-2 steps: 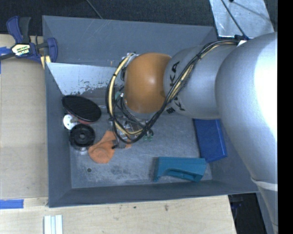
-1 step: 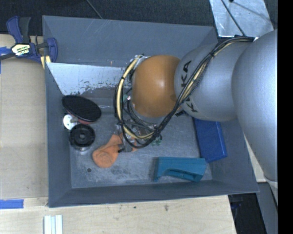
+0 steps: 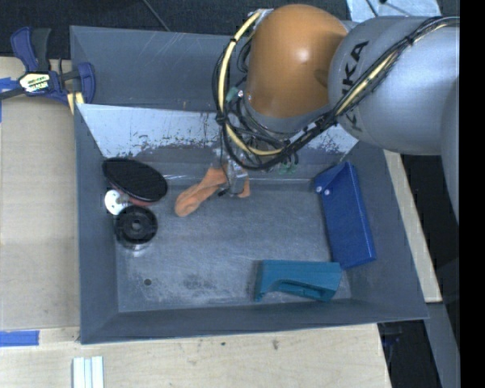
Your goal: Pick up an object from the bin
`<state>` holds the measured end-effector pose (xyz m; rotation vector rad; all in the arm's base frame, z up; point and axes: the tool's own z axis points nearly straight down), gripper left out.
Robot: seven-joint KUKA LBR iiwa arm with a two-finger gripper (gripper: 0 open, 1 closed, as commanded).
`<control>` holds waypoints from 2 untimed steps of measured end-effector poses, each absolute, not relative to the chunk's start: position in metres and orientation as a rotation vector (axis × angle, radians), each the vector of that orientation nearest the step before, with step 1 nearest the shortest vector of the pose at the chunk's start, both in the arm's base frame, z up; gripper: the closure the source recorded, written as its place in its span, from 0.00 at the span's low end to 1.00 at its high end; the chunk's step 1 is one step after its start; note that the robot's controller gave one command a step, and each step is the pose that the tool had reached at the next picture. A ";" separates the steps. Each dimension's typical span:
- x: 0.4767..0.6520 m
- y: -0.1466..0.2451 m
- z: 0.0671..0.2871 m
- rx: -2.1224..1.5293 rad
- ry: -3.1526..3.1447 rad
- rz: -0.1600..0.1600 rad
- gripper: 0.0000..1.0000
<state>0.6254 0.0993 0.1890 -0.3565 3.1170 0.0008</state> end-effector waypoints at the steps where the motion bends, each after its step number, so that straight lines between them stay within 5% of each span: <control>1: 0.625 0.099 0.189 -0.355 3.118 0.001 1.00; 2: 0.623 0.101 0.239 -0.355 3.121 0.000 1.00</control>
Offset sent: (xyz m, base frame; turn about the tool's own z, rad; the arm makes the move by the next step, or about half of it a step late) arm -0.0026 0.0025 0.0633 -0.0019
